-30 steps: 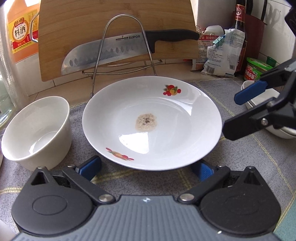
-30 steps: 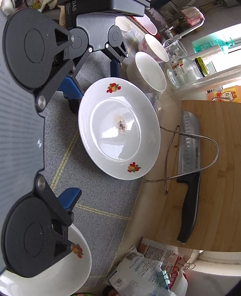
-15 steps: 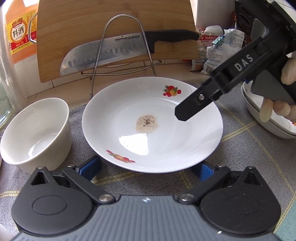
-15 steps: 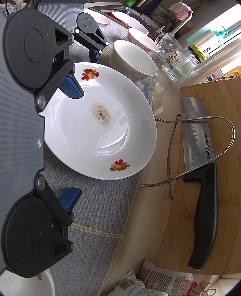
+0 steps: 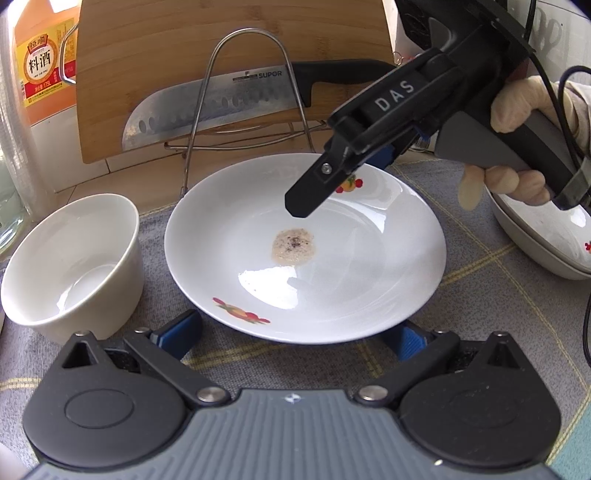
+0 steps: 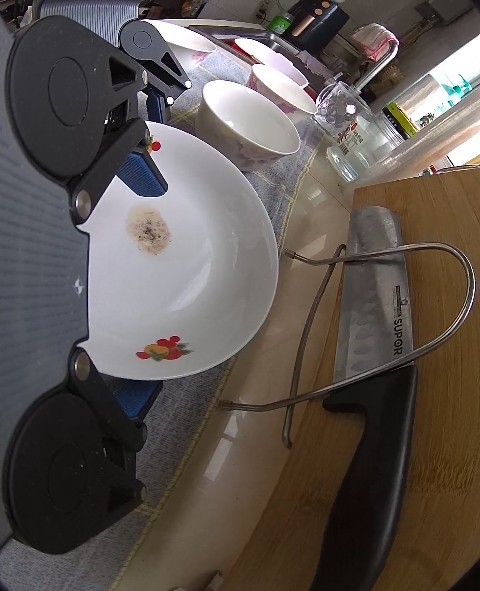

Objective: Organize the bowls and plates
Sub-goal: 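Close the right gripper on the stained plate's rim and lift it, then carry the stained plate with the right gripper toward the plate stack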

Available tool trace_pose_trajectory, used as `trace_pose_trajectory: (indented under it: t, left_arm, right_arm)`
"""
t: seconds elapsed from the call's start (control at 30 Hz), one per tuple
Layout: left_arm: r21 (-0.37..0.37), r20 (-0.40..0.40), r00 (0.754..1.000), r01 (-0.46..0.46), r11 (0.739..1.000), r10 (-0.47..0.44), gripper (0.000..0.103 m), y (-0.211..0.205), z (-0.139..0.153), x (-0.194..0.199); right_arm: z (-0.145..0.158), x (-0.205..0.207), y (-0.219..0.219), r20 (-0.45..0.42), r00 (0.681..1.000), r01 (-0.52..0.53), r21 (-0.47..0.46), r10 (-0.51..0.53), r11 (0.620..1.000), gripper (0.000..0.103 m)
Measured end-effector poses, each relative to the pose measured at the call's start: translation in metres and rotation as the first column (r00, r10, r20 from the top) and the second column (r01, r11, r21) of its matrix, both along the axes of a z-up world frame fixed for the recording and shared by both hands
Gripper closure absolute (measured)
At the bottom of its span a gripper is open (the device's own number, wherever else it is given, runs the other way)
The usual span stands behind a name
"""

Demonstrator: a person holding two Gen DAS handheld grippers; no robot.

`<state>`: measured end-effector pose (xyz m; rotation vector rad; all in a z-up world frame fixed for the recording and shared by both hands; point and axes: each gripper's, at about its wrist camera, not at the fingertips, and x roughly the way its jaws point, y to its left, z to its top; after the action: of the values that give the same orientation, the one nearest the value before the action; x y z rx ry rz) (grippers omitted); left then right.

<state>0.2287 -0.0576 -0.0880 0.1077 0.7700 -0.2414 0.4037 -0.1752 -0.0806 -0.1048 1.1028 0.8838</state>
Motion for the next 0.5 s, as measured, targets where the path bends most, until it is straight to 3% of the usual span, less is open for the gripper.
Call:
trace_pose_trajectory:
  t: [0.5]
  left_arm:
    - [0.005, 0.019, 1.0, 0.019, 1.0, -0.019, 0.0, -0.002, 0.0, -0.007]
  right_arm:
    - [0.002, 0.017, 0.021, -0.005, 0.994, -0.105, -0.006, 0.105, 0.994, 0.0]
